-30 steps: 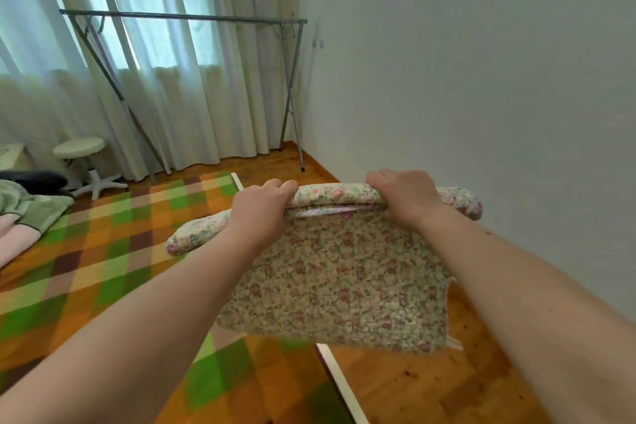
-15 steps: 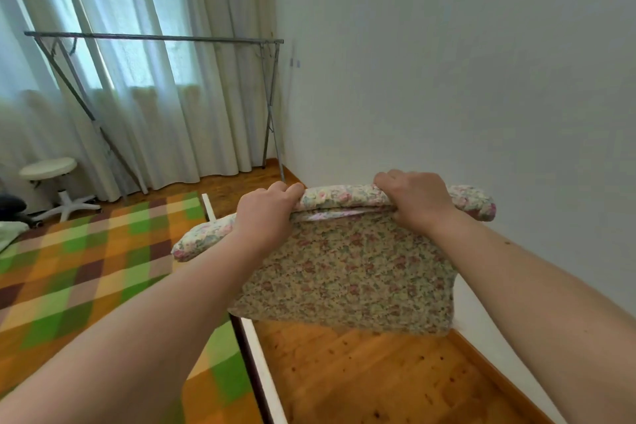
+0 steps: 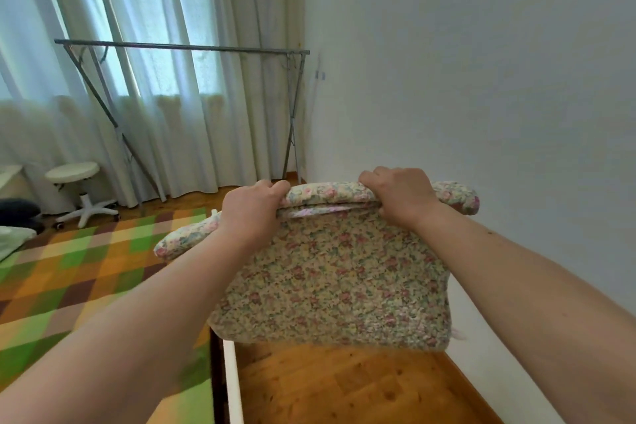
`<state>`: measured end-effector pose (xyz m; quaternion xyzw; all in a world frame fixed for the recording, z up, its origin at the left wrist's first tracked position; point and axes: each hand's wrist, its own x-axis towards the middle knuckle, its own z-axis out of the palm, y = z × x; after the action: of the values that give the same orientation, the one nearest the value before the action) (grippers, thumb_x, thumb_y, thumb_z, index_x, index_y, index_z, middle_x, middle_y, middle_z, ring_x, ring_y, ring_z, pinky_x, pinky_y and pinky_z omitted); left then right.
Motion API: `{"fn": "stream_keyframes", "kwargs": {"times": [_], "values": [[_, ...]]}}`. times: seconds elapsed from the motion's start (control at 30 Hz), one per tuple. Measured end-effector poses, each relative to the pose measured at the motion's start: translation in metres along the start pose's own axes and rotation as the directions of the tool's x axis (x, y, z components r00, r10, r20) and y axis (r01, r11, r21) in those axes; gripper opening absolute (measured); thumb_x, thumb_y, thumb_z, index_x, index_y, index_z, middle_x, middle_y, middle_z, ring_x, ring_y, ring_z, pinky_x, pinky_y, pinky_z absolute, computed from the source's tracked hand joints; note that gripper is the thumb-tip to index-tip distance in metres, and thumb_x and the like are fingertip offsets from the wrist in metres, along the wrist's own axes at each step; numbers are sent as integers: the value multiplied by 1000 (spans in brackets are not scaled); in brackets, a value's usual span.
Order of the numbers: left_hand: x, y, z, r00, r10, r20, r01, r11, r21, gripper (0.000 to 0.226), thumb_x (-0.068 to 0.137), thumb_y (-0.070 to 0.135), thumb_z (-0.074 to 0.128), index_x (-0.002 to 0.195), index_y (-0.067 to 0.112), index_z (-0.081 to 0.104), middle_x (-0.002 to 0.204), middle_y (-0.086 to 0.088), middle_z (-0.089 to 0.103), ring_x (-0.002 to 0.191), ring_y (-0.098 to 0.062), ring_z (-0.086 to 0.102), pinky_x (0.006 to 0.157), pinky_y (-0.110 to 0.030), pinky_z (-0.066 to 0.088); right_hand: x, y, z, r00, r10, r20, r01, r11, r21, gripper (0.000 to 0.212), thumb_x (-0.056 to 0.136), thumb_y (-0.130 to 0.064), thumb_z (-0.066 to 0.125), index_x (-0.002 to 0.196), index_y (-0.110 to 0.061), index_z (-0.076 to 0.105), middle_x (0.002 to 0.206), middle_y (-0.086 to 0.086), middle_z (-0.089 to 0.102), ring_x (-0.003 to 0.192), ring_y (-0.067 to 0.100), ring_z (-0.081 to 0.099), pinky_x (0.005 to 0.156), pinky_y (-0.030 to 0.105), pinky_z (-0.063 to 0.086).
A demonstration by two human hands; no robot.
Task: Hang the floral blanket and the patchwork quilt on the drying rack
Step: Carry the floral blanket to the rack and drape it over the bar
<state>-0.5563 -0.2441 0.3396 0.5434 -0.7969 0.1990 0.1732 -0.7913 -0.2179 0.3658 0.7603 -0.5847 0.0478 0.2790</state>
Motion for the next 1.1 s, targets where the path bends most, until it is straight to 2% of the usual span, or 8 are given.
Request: {"fn": "stream_keyframes", "kwargs": {"times": [0.13, 0.37, 0.7, 0.87, 1.0, 1.1], "values": [[61, -7, 20, 1000, -6, -19, 6, 1000, 26, 41, 80, 15, 52, 118, 30, 48, 98, -2, 61, 82, -24, 60, 54, -30, 32, 52, 31, 24, 1000, -7, 4, 7, 1000, 6, 39, 70, -2, 58, 107, -14, 52, 94, 8, 61, 78, 31, 61, 51, 28, 32], [133, -18, 53, 999, -21, -36, 23, 999, 41, 41, 78, 13, 53, 118, 26, 49, 101, -6, 61, 84, -29, 60, 54, -30, 29, 126, 64, 64, 998, -17, -61, 18, 1000, 16, 40, 71, 0, 59, 108, -14, 52, 92, 7, 60, 75, 29, 59, 50, 28, 30], [232, -59, 127, 992, -122, -27, 125, 983, 135, 39, 77, 14, 50, 114, 27, 50, 98, -2, 61, 82, -28, 61, 51, -30, 30, 259, 87, 147, 986, -118, -118, 130, 986, 100, 37, 70, 1, 57, 104, -14, 52, 94, 7, 62, 81, 30, 60, 52, 29, 30], [291, -78, 155, 984, -176, -4, 175, 974, 145, 42, 78, 15, 50, 119, 28, 50, 104, -3, 62, 88, -29, 62, 55, -31, 34, 329, 105, 183, 977, -169, -129, 188, 971, 147, 34, 70, -1, 58, 101, -13, 51, 96, 8, 62, 84, 31, 61, 54, 30, 32], [344, -90, 180, 978, -205, -30, 207, 965, 160, 42, 76, 15, 52, 117, 26, 52, 102, -4, 63, 85, -31, 62, 54, -31, 35, 391, 128, 211, 970, -196, -141, 218, 963, 159, 38, 71, -2, 57, 107, -15, 52, 97, 7, 62, 85, 30, 61, 56, 31, 39], [380, -99, 202, 976, -218, -26, 219, 962, 165, 41, 77, 16, 52, 116, 26, 52, 102, -3, 64, 83, -30, 63, 53, -30, 33, 434, 140, 229, 963, -211, -164, 237, 958, 159, 34, 71, -2, 56, 102, -13, 52, 97, 8, 62, 88, 31, 61, 56, 31, 35]]}}
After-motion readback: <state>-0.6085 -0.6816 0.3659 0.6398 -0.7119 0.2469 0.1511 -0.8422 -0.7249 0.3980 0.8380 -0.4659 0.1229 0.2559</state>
